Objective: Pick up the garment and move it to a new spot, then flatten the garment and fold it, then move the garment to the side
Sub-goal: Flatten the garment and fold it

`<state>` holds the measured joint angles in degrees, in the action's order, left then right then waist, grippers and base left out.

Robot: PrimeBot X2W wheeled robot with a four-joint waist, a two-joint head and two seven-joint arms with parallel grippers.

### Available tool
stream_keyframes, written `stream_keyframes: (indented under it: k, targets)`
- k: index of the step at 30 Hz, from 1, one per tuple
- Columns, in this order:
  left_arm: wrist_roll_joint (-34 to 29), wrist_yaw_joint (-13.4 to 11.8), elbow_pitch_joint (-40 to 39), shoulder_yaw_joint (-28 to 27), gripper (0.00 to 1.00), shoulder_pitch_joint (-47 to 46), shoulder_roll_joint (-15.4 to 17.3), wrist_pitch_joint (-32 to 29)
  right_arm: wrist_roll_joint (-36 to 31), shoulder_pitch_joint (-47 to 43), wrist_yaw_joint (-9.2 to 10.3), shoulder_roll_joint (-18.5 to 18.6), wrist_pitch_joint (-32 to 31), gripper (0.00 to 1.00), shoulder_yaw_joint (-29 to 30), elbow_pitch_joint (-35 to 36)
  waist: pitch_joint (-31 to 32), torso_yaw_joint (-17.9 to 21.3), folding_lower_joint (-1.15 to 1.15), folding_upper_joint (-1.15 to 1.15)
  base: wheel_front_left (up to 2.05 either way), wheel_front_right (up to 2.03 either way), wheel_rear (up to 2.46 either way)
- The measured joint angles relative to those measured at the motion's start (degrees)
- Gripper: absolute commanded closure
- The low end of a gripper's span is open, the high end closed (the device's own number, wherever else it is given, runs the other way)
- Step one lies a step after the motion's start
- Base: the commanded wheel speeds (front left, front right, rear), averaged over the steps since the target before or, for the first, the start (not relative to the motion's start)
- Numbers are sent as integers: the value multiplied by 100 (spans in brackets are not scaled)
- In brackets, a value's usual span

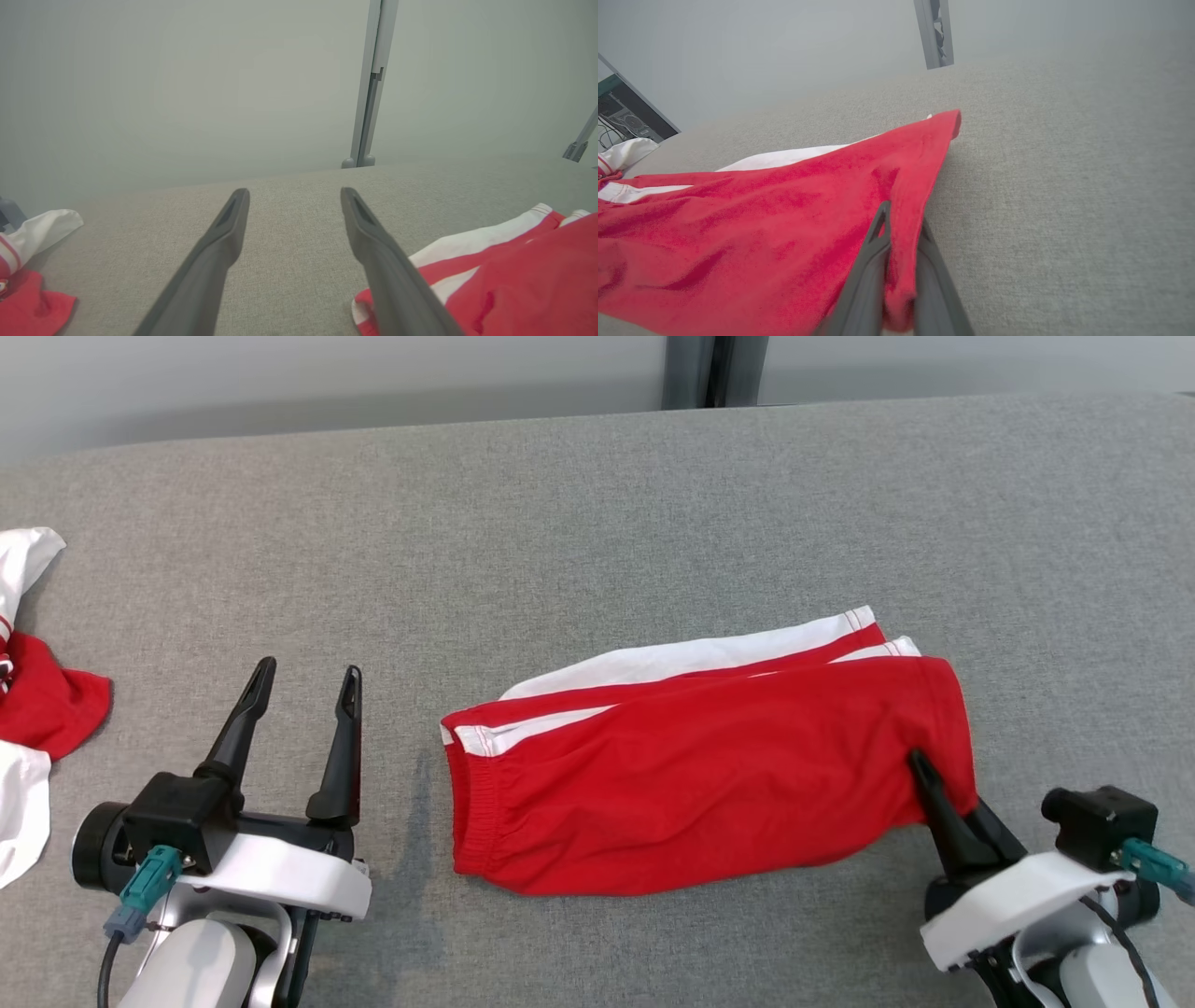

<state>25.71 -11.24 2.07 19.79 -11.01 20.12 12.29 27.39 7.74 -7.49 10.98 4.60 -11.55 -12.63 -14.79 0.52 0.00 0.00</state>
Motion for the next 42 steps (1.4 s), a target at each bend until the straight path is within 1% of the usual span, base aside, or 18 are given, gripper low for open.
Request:
stream_keyframes:
  k: [3,6,12,17,18,20,21,23,28,30,31,34,38,40,42]
  targets:
    - [7,-23,-4,0,0,1,19,0,-85,118,0,-94,-56,100,-35,182,30,2,0,0,0,0,0]
    - [7,-26,-10,10,0,1,25,-14,-222,291,0,-218,-151,100,-264,490,47,-10,0,0,0,0,0]
    - [18,-25,-13,53,0,-7,20,-14,-379,564,0,-400,-423,100,-916,1031,82,-115,0,0,0,0,0]
    - [46,-23,12,90,0,-13,-36,9,-428,733,0,-524,-652,100,-1495,1221,115,-258,0,0,0,0,0]
    - [58,-23,30,104,0,-13,-64,11,-423,783,0,-537,-715,100,-1771,1194,129,-315,0,0,0,0,0]
    - [67,-5,82,154,0,-21,-115,57,-320,906,0,-608,-816,100,-2512,803,135,-466,0,0,0,0,0]
    - [70,9,94,166,0,-30,-126,60,-265,939,0,-632,-812,100,-2638,695,133,-494,0,0,0,0,0]
    - [73,25,175,209,0,-93,-171,86,-92,1110,0,-708,-697,100,-3095,76,125,-594,0,0,0,0,0]
    - [73,44,255,259,0,-115,-236,110,183,1434,0,-775,-333,100,-3411,-616,127,-671,0,0,0,0,0]
    - [74,53,272,270,0,-118,-243,112,291,1525,0,-778,-159,10,-3465,-713,132,-670,0,0,0,0,0]
    - [74,53,276,272,0,-118,-244,124,359,1559,0,-782,-94,0,-3501,-733,134,-666,0,0,0,0,0]
    - [74,52,293,269,0,-118,-241,134,514,1653,0,-793,77,0,-3638,-701,145,-639,0,0,0,0,0]
    - [75,21,308,241,0,-117,-223,137,749,1688,0,-813,366,0,-3733,-374,183,-583,0,0,0,0,0]
    - [76,-2,312,208,0,-116,-213,144,745,1680,0,-775,571,0,-3521,-215,216,-551,0,0,0,0,0]
    - [76,-45,309,174,0,-111,-194,147,653,1608,0,-675,715,0,-3120,-87,261,-517,0,0,0,0,0]
